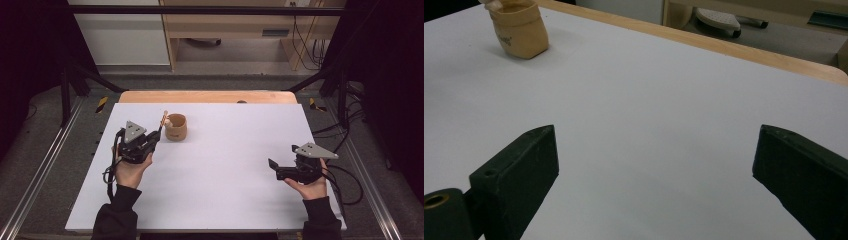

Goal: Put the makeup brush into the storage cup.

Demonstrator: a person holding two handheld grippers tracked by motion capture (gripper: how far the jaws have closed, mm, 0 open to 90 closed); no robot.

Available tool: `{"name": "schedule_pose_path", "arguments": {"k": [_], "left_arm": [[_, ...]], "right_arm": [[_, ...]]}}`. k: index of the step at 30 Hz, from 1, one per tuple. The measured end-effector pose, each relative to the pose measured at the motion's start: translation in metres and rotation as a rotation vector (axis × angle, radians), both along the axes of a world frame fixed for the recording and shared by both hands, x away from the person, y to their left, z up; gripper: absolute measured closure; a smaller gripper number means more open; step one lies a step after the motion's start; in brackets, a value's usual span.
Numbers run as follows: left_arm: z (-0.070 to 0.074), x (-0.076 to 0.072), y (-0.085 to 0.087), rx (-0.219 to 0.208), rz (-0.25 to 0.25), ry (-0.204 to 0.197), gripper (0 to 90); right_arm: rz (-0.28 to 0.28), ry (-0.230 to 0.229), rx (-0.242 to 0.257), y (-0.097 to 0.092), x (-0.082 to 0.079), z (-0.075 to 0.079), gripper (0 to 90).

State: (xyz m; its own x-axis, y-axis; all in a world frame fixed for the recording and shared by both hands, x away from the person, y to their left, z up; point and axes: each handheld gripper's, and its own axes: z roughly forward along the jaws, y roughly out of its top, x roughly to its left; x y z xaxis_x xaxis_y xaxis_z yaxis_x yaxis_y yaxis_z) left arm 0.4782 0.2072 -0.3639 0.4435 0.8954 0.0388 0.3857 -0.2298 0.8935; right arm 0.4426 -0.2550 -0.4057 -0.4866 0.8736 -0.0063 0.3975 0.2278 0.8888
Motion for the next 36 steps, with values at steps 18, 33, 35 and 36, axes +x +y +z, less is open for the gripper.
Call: {"name": "schedule_pose_path", "arguments": {"k": [18, 33, 35, 36], "left_arm": [[0.015, 0.025, -0.021, -0.044, -0.002, -0.056, 82.8], [0.020, 0.046, -0.024, -0.081, 0.023, -0.082, 82.8], [0.020, 0.049, -0.025, -0.077, 0.025, -0.085, 82.8], [0.020, 0.050, -0.025, -0.077, 0.027, -0.086, 82.8]], "right_arm": [[-0.010, 0.001, 0.019, -0.003, -0.001, 0.001, 4.3], [-0.014, 0.003, 0.018, -0.005, 0.000, 0.000, 4.3], [-0.014, 0.004, 0.021, -0.005, 0.000, 0.000, 4.3], [-0.014, 0.004, 0.017, -0.005, 0.000, 0.000, 4.3]]}}
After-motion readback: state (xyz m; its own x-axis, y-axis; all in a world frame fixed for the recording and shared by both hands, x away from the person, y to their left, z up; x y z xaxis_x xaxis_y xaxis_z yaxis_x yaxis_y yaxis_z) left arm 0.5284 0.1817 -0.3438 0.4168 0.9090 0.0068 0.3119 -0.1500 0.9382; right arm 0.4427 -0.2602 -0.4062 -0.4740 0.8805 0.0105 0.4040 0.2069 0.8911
